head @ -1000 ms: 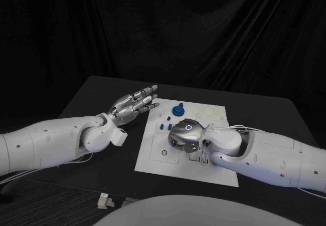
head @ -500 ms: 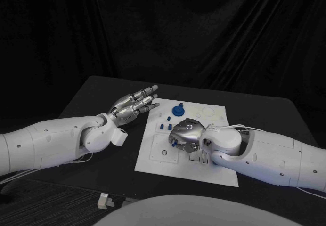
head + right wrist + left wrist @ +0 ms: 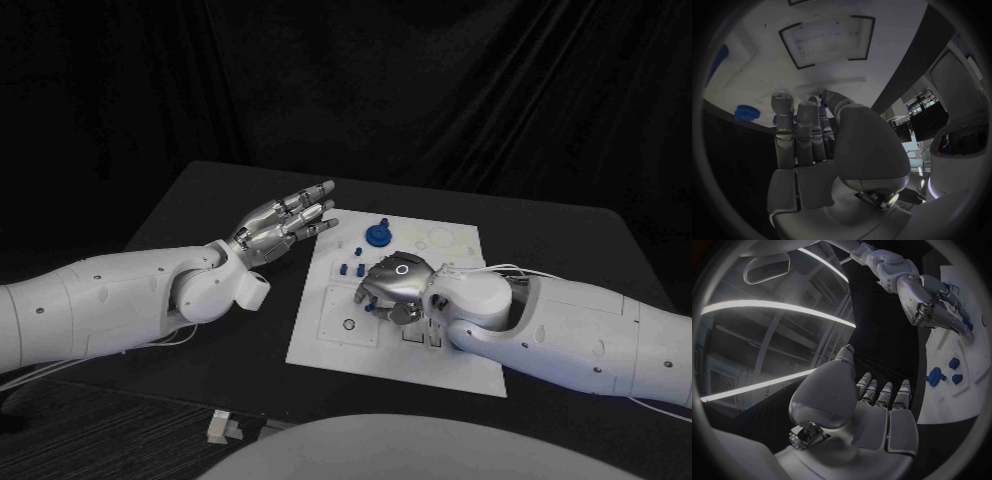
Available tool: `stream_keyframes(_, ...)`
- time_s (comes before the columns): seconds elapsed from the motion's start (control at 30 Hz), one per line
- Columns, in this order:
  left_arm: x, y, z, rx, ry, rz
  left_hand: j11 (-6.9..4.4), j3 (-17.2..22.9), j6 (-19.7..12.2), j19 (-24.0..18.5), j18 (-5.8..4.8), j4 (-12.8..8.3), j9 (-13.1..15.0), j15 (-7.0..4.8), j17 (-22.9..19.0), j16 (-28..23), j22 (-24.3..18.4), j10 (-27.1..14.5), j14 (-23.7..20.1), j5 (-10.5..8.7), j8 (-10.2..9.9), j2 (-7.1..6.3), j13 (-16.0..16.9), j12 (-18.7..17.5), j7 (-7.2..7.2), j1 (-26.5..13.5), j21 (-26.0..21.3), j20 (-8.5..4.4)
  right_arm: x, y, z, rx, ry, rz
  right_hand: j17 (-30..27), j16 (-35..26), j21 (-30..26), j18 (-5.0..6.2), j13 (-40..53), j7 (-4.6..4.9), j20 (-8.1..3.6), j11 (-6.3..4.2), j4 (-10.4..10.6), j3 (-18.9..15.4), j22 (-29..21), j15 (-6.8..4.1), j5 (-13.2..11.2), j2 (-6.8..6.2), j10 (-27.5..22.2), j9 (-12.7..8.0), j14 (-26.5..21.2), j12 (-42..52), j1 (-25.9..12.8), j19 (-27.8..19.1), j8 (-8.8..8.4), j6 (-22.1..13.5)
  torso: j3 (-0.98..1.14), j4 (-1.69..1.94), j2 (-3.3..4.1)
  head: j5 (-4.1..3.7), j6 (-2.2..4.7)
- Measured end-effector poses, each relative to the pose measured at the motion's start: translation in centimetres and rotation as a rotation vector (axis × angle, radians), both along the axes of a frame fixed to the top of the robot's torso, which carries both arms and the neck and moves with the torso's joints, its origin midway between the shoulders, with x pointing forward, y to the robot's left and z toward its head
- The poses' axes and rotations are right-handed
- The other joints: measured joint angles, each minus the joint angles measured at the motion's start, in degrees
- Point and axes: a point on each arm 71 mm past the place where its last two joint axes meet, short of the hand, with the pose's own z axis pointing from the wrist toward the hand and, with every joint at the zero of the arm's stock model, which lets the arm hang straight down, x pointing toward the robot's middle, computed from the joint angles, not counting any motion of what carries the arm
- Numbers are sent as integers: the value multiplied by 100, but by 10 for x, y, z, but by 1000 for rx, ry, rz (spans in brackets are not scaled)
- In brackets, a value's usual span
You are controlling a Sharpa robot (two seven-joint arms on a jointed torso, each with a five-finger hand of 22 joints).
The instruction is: Assemble the parts on the task board
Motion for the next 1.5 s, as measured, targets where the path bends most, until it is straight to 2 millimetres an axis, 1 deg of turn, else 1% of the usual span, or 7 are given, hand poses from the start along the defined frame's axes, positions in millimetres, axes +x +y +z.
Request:
stream_keyframes(0.33,0,0,0,-1,0,-2,0,0,20,0,0,0,5,0,0,0,-7,0,0,0,0,20,0,0,20,20,0,0,0,0,0,3,-1,1,4,0,0,0,12,38,0,0,48,-6,0,0,-50,58,0,-5,0,0,-64,0,17,27,0,0,2,3,0)
stream_keyframes(0.37,0,0,0,-1,0,-2,0,0,20,0,0,0,4,0,0,0,-7,0,0,0,0,20,0,0,20,20,0,0,0,0,0,3,-1,1,4,0,-4,0,13,38,0,0,64,-21,0,0,-67,32,0,-5,0,0,-110,0,25,27,0,0,2,3,0)
stream_keyframes(0.57,0,0,0,-1,1,-2,0,0,20,0,0,0,4,0,0,0,-7,0,0,0,0,43,0,0,20,-3,0,0,1,0,1,10,-5,-1,7,0,-58,0,9,59,21,29,205,-130,0,20,-423,30,-117,-38,-20,-56,-320,-21,25,6,0,-1,2,7,0)
stream_keyframes(1.1,0,-1,-1,-3,2,-5,11,0,0,0,0,0,3,21,0,0,-8,-11,22,0,0,90,0,0,40,-2,0,0,1,1,3,48,-26,-3,64,32,-58,1,4,78,45,38,259,-138,-1,41,-427,102,-126,-43,1,-56,-397,2,50,25,-1,-1,1,6,0)
stream_keyframes(1.27,0,-1,-1,-3,2,-6,20,0,0,0,0,0,3,42,0,0,-12,-20,0,23,0,111,0,0,40,19,0,0,2,1,4,53,-29,-5,69,32,-58,1,4,99,63,38,219,-98,3,41,-353,191,-125,-43,1,-56,-308,21,51,46,-1,-2,1,10,0)
stream_keyframes(1.4,0,-1,-1,-3,3,-6,20,0,0,0,0,0,3,42,0,0,-12,-20,0,23,0,110,0,0,40,19,0,0,2,0,4,55,-30,-5,69,32,-58,1,4,120,63,38,219,-98,4,41,-353,191,-125,-43,1,-56,-308,21,76,67,-1,-2,1,13,1)
stream_keyframes(1.5,0,-2,-1,-3,3,-7,20,0,0,0,0,0,3,42,0,0,-12,-20,0,23,0,110,0,0,40,19,0,0,2,0,4,56,-31,-6,66,32,-58,1,12,120,63,39,278,-157,4,41,-495,136,-125,-50,1,-56,-363,21,79,67,-1,-2,1,14,1)
